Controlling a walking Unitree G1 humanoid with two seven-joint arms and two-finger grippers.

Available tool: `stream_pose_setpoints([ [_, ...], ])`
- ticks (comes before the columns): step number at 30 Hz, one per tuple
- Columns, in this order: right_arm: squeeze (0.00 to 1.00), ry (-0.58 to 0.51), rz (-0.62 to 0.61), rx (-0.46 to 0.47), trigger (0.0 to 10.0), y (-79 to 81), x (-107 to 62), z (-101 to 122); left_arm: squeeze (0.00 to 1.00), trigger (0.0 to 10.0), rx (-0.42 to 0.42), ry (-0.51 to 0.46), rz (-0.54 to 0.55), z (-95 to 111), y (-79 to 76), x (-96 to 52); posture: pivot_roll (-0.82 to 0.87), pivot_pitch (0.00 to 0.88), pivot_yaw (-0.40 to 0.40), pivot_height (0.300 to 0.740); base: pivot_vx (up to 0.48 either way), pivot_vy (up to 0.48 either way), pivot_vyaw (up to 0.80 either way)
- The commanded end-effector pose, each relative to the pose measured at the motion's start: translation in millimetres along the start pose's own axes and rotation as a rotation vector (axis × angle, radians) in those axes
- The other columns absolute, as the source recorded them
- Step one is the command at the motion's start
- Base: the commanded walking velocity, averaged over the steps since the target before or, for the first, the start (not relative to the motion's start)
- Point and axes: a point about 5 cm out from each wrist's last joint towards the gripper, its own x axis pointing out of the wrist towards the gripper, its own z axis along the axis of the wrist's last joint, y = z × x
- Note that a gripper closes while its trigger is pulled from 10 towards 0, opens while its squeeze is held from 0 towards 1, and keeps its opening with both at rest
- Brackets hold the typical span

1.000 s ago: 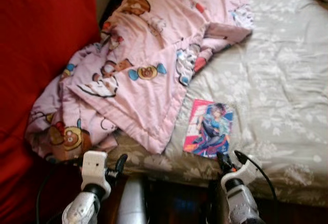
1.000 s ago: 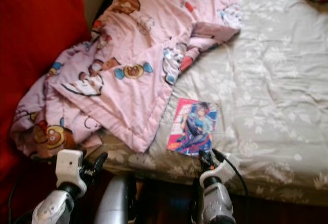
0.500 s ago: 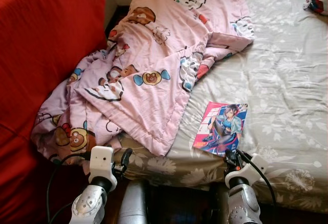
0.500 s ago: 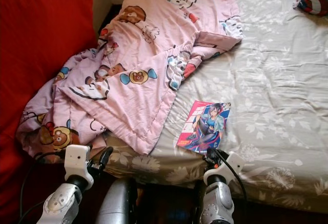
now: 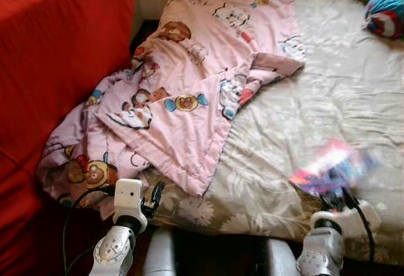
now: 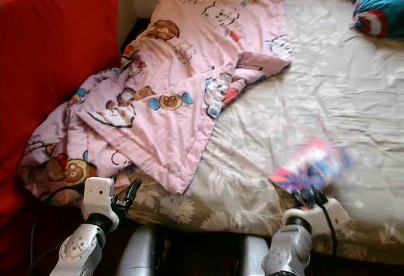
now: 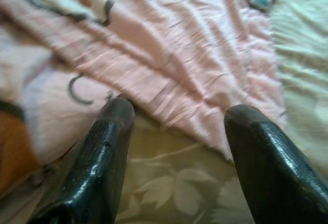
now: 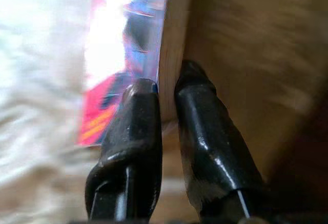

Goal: Clean up the room

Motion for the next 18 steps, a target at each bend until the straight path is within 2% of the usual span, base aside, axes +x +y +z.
stream_pose_setpoints([
  [1,0.0,0.013,0.042,-0.116,0.0,2.3,-2.7,-3,0.0,10.0,0.008,0.031,0.015,-9,3.5,-5.0,0.11,0.116,0.019,0.61,0.0,0.0,0.0],
  [3,0.0,0.008,0.075,-0.148,0.0,6.9,-2.8,-2,0.0,10.0,0.007,0.031,0.016,-9,3.5,-4.9,0.1,0.114,0.018,0.61,0.0,0.0,0.0],
  [4,0.0,-0.008,0.134,-0.183,0.0,16.0,-2.3,1,0.0,10.0,0.006,0.033,0.014,-10,2.8,-4.1,0.1,0.113,0.017,0.61,0.0,0.0,0.0],
  [7,0.0,-0.017,0.164,-0.21,0.0,21.0,-2.0,2,0.0,10.0,0.007,0.035,0.012,-11,2.2,-3.5,0.09,0.108,0.017,0.61,0.0,0.0,0.0],
  [12,0.0,-0.091,0.354,-0.384,0.0,50.9,-4.0,11,0.0,10.0,-0.001,0.034,0.01,-12,1.1,-0.9,0.07,0.09,0.016,0.61,0.0,0.0,0.0],
  [13,0.0,-0.1,0.391,-0.416,1.1,56.4,-4.8,12,0.0,10.0,-0.001,0.035,0.011,-12,1.2,0.3,0.05,0.077,0.015,0.61,0.0,0.0,0.0],
  [14,0.0,-0.112,0.436,-0.47,8.8,62.9,-6.4,13,0.0,10.0,-0.002,0.035,0.011,-12,1.4,1.1,0.05,0.077,0.015,0.61,0.0,0.0,0.0],
  [15,0.0,-0.124,0.475,-0.517,10.0,68.7,-7.9,14,0.0,10.0,-0.003,0.035,0.012,-13,1.5,2.4,0.04,0.069,0.014,0.61,0.0,0.0,0.0],
  [16,0.0,-0.144,0.548,-0.587,10.0,78.4,-11.1,16,0.0,10.0,-0.006,0.035,0.013,-13,1.6,5.2,0.03,0.061,0.013,0.61,0.0,0.0,0.0],
  [18,0.0,-0.145,0.591,-0.638,10.0,82.2,-12.4,19,0.0,10.0,-0.013,0.034,0.016,-14,1.1,8.0,0.02,0.049,0.011,0.61,0.0,0.0,0.0],
])
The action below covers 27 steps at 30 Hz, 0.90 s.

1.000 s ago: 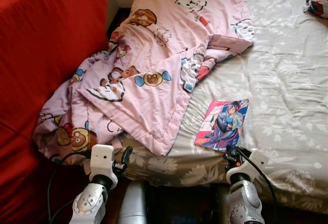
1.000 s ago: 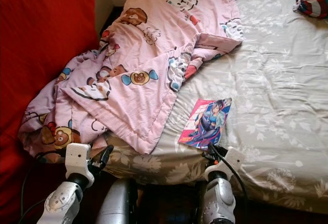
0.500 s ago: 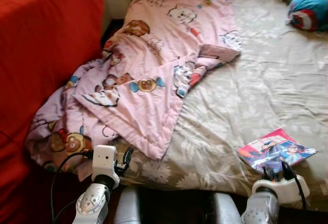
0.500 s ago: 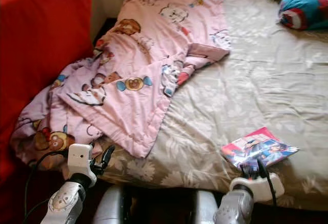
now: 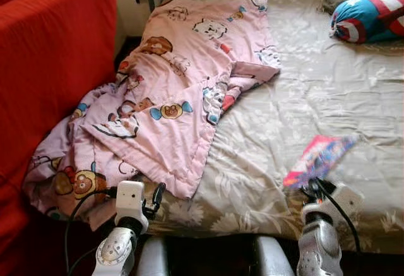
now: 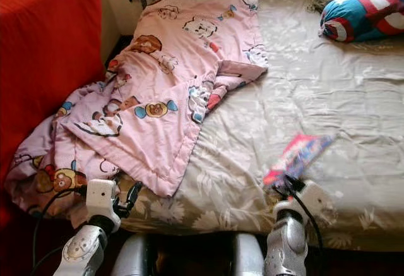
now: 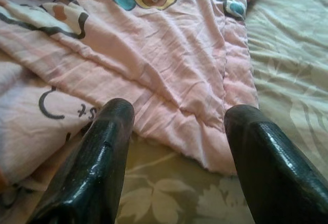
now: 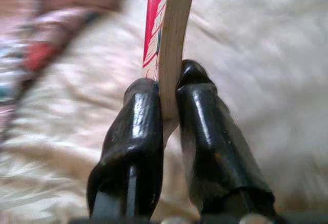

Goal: Clean up the room

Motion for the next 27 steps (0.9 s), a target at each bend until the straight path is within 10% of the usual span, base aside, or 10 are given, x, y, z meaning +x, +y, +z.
stream_pose_setpoints([
  [1,0.0,-0.029,0.066,-0.06,10.0,4.8,0.6,10,0.0,10.0,-0.013,0.009,0.021,-4,2.5,-0.1,0.01,0.043,0.01,0.61,0.0,0.0,0.0],
  [27,0.0,0.078,0.096,-0.127,10.0,5.0,-7.8,-6,0.0,10.0,-0.103,0.162,0.122,-43,17.7,0.5,-0.02,0.0,0.011,0.68,0.0,0.0,0.0],
])
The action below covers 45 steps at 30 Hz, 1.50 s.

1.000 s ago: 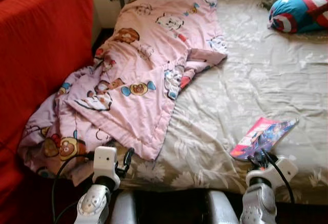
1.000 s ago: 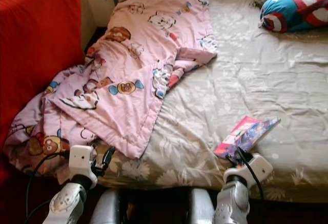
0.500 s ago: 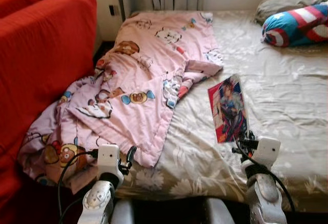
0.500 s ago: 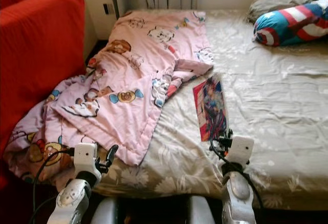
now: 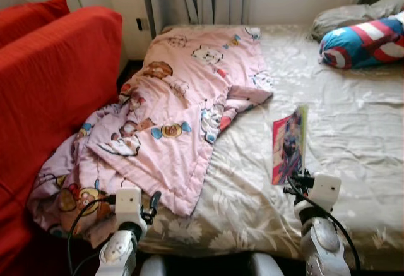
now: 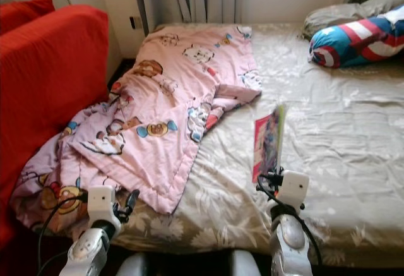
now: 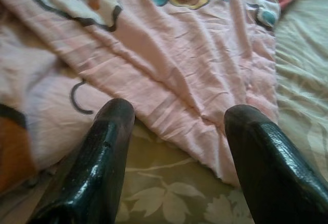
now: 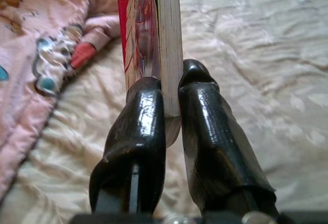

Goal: Clean up the room

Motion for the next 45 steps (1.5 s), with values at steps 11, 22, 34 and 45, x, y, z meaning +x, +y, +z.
stream_pose_setpoints([
  [11,0.0,-0.019,0.023,-0.013,10.0,0.7,1.1,6,0.0,10.0,0.021,0.218,0.065,-51,16.4,-15.9,-0.02,0.0,-0.006,0.717,0.0,0.0,0.0],
  [22,0.0,0.005,0.033,-0.009,10.0,6.6,2.4,2,0.0,10.0,0.022,0.375,0.111,-83,22.1,-35.2,-0.02,0.0,-0.008,0.717,0.0,0.0,0.0],
  [34,0.0,0.028,0.015,0.0,10.0,5.7,1.9,-2,0.0,10.0,0.016,0.477,0.148,-98,29.7,-46.9,-0.02,0.0,-0.013,0.717,0.0,0.0,-0.05],
  [45,0.0,0.036,0.014,0.003,10.0,6.7,2.4,-2,0.0,10.0,-0.005,0.505,0.159,-104,30.3,-51.9,-0.02,0.0,-0.013,0.717,0.0,0.0,-0.75],
])
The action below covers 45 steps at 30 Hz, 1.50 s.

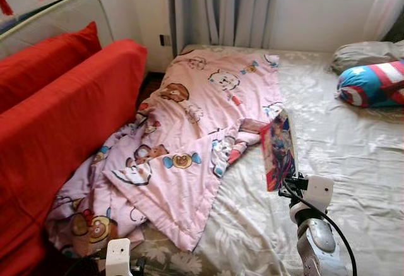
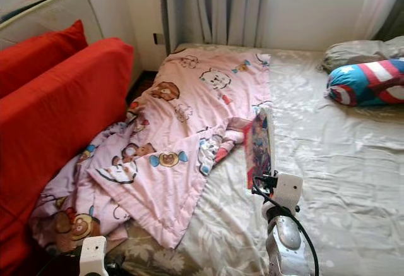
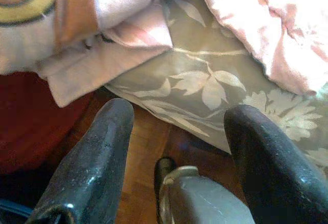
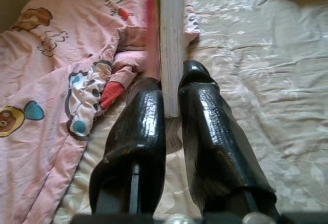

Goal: Clean up the room

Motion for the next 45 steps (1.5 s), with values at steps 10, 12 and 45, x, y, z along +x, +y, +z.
stream_pose_setpoints([
  [10,0.0,-0.03,0.001,-0.007,10.0,2.2,3.0,6.4,0.0,10.0,-0.001,0.033,0.021,-9.3,5.4,-3.3,-0.02,0.0,-0.018,0.717,0.0,-0.197,-0.51],
  [12,0.0,-0.033,0.004,-0.005,10.0,3.2,3.1,6.6,0.0,10.0,-0.002,0.037,0.023,-10.3,6.1,-3.7,-0.02,0.0,-0.019,0.717,0.0,-0.289,0.0],
  [45,0.0,-0.033,-0.001,0.003,10.0,6.2,2.5,5.8,0.0,10.0,-0.003,0.045,0.026,-14.1,7.6,-5.3,-0.01,0.0,-0.019,0.717,0.0,-0.286,-0.11],
])
